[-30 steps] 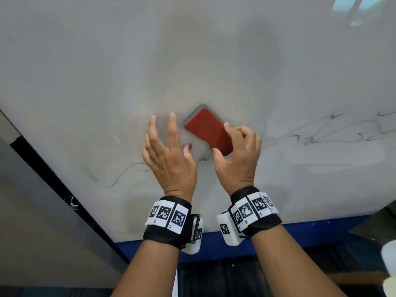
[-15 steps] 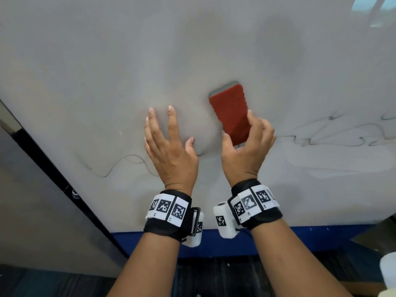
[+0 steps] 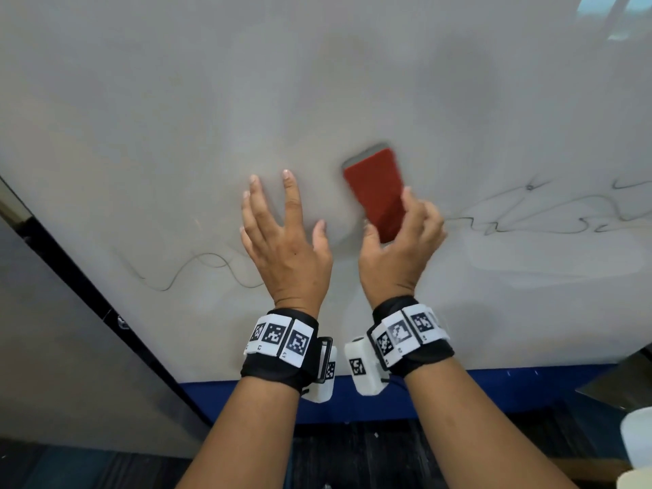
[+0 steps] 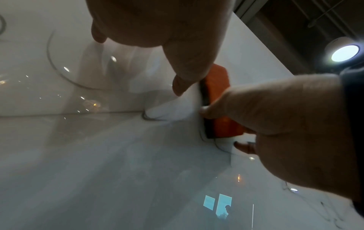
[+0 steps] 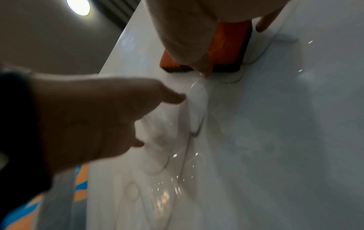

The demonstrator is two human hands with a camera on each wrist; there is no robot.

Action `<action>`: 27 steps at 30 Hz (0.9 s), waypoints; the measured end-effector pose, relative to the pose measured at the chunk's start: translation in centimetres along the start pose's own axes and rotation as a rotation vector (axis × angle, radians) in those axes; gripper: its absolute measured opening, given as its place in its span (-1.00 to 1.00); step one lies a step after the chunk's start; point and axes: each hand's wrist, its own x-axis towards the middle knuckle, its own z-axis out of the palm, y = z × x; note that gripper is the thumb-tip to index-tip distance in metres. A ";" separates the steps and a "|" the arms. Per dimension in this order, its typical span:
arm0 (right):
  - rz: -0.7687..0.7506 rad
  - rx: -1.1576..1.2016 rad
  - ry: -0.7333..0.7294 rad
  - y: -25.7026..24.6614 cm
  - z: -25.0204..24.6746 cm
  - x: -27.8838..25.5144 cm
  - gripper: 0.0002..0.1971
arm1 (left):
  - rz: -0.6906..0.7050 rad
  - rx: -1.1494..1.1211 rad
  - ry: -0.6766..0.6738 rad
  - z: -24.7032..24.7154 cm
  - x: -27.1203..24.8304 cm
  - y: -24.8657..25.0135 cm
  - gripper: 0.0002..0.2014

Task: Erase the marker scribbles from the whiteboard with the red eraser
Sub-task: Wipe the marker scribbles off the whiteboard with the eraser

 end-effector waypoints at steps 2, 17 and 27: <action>-0.100 -0.026 -0.128 -0.3 0.2 -1.3 -0.37 | -0.014 -0.001 -0.021 0.0 -0.2 0.2 -0.09; -0.157 -0.037 -0.102 3.2 -2.2 0.7 -0.36 | 0.042 -0.006 0.061 0.8 -0.3 1.5 -0.15; -0.195 -0.010 -0.153 3.8 -3.1 1.8 -0.34 | -0.056 -0.091 0.029 1.5 -0.6 4.1 -0.07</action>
